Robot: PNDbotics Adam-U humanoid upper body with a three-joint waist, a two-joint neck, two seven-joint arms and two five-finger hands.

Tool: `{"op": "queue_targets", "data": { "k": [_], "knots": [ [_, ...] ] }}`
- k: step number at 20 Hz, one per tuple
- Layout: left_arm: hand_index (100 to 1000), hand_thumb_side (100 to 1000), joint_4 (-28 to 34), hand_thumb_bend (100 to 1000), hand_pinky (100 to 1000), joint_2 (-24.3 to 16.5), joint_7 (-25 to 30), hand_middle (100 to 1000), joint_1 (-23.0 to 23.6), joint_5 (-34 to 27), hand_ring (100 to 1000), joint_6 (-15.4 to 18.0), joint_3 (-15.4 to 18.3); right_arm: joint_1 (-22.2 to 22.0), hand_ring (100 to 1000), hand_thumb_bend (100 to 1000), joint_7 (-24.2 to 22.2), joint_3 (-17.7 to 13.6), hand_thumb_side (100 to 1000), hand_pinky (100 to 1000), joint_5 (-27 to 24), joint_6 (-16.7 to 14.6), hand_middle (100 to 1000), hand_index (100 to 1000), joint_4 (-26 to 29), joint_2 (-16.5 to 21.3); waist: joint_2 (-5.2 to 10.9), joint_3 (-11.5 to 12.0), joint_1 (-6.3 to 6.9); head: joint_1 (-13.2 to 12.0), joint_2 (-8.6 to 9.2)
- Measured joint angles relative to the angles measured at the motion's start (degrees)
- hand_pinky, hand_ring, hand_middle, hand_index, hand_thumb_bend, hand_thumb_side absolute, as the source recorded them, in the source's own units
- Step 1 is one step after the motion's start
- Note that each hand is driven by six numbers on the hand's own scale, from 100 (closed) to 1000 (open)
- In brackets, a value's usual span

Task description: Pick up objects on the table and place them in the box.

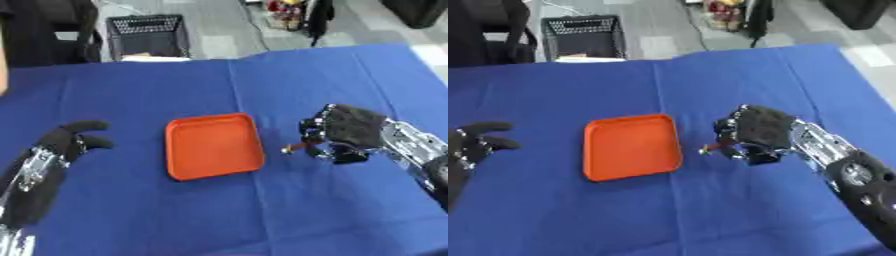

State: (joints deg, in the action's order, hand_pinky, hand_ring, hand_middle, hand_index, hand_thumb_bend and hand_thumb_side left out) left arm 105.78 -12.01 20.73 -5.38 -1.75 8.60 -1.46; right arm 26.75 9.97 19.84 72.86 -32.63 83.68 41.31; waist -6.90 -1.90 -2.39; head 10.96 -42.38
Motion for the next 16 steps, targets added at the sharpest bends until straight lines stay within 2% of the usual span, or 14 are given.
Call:
{"op": "queue_targets", "data": {
  "k": [8,16],
  "knots": [
    [848,1000,-0.01,253,821,0.01,0.09,790,0.05,0.0,702,0.07,-0.01,7.41,266,114,-1.45,-1.16,100,100,0.25,1.21,300,352,-0.14,-4.39,0.01,0.01,0.13,0.64,0.0],
    [847,1000,-0.02,253,821,0.05,0.4,790,0.07,-0.06,703,-0.09,-0.37,14.72,275,100,-2.35,-0.67,100,100,2.96,-1.16,313,382,-7.66,-13.16,0.33,1.19,0.26,1.52,-0.01]
  ]
}}
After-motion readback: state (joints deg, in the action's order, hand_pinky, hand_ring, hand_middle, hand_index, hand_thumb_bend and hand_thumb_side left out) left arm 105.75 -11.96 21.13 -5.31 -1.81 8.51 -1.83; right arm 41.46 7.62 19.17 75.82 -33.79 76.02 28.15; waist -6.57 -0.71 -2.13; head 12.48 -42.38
